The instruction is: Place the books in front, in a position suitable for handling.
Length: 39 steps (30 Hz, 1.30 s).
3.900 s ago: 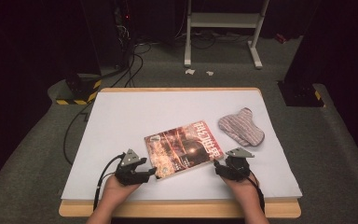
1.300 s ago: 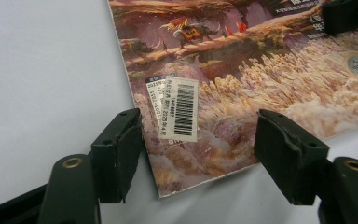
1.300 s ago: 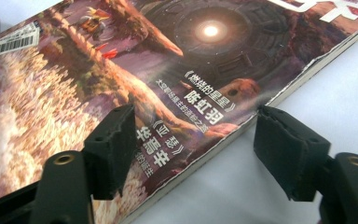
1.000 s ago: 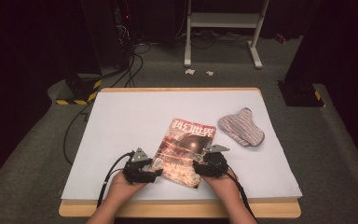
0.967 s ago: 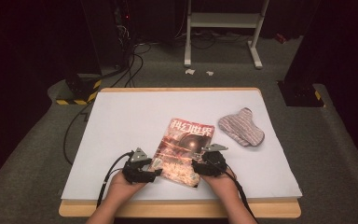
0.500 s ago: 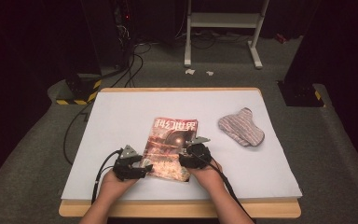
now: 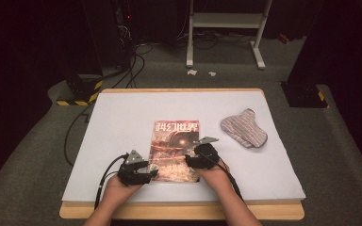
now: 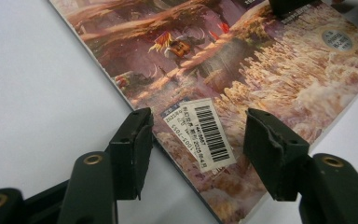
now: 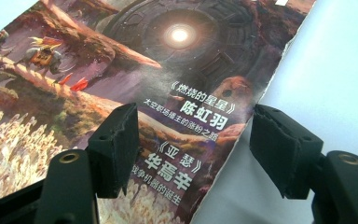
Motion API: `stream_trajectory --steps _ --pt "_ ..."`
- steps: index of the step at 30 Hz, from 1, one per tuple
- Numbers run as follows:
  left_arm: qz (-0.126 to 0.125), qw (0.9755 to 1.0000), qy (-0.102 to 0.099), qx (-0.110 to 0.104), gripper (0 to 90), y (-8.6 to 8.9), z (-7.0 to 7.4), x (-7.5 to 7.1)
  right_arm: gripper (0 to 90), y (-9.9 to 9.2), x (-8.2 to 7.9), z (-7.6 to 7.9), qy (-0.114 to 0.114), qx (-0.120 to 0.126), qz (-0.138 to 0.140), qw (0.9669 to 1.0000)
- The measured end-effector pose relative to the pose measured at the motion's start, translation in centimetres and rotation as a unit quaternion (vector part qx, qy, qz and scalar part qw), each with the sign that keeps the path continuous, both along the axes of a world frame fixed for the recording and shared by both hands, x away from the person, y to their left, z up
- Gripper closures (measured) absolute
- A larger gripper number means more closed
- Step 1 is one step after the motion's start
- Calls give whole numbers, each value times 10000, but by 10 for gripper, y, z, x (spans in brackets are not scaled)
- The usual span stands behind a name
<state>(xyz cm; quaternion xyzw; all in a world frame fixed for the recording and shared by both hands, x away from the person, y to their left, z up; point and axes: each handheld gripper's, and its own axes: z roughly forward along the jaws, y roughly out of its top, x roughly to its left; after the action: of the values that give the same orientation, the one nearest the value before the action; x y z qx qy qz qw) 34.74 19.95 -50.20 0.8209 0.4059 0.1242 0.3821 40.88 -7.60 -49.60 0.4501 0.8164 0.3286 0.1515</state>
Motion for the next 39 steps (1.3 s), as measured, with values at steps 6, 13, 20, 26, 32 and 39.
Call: stream_trajectory --steps 6,13,20,26,32,39 --pt "-11 10000 25 71 428 -3 1 -2 374 -1 -6 1 8 -35 59 10000" --pt "-143 9999 -29 64 427 -11 0 -6 404 -8 -22 2 -103 -121 4 9999" --pt "-341 9994 -43 55 427 -21 0 -9 401 -25 -35 -1 -179 -24 -58 9998" --pt "-372 9993 17 -4 423 -21 0 -6 358 -49 -31 7 -289 44 -313 9991" --pt "-410 9991 11 -70 432 -20 -1 -7 345 -96 -10 25 -793 -100 -884 9929" --pt "-500 9987 49 -106 436 -20 0 -7 325 -156 38 44 -904 -262 -1600 9826"
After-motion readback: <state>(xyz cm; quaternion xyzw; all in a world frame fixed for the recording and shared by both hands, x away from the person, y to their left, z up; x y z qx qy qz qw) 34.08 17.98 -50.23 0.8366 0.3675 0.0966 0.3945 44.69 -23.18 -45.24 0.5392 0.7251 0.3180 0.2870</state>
